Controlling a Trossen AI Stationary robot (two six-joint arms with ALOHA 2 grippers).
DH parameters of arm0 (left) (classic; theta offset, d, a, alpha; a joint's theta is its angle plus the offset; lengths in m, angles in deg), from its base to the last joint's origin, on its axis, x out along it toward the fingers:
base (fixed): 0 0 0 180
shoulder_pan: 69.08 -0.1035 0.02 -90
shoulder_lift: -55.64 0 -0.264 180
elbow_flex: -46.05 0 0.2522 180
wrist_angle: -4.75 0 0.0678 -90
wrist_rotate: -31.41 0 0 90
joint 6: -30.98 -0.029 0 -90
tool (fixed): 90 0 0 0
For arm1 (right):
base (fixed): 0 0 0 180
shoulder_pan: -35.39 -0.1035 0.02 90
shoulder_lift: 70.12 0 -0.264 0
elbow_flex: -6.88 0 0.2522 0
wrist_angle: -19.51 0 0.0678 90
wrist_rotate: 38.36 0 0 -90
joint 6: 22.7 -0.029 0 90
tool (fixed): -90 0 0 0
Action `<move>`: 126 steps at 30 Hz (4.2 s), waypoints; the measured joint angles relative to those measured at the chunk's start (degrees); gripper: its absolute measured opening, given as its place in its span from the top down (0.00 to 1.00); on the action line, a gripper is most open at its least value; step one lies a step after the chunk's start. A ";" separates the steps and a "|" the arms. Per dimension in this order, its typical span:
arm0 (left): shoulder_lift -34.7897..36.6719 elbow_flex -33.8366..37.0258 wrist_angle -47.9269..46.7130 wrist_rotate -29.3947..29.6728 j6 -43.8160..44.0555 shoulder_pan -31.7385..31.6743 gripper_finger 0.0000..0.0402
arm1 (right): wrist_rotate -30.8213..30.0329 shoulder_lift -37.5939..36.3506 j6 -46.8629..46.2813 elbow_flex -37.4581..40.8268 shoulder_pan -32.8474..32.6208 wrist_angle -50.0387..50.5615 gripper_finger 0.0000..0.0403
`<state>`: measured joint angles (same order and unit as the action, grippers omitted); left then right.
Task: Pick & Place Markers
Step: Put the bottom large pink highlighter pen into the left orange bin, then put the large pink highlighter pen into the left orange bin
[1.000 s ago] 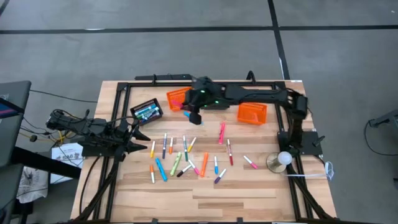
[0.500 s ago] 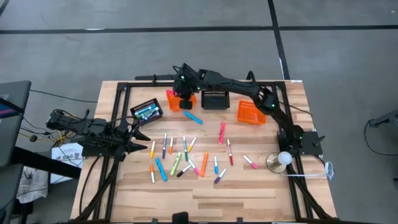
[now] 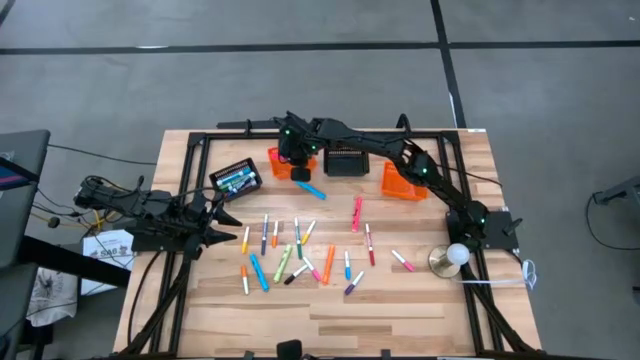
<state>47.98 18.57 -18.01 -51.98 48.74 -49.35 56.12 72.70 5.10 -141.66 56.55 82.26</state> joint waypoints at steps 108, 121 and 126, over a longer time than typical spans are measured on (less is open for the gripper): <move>-1.40 -0.02 0.09 -0.02 -0.50 0.00 0.54 | -2.50 -17.43 -57.76 26.41 -11.99 40.96 0.67; -1.40 -0.02 0.23 -0.02 -0.37 0.00 0.54 | -6.29 -41.98 -79.98 56.76 -12.91 12.52 0.69; -1.40 -0.02 0.29 -0.04 0.70 0.00 0.54 | -5.13 -46.70 -87.53 64.49 -12.92 -5.33 0.67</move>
<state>46.58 18.55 -17.71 -52.02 49.45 -49.35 50.99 26.00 -82.43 -77.17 43.63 76.93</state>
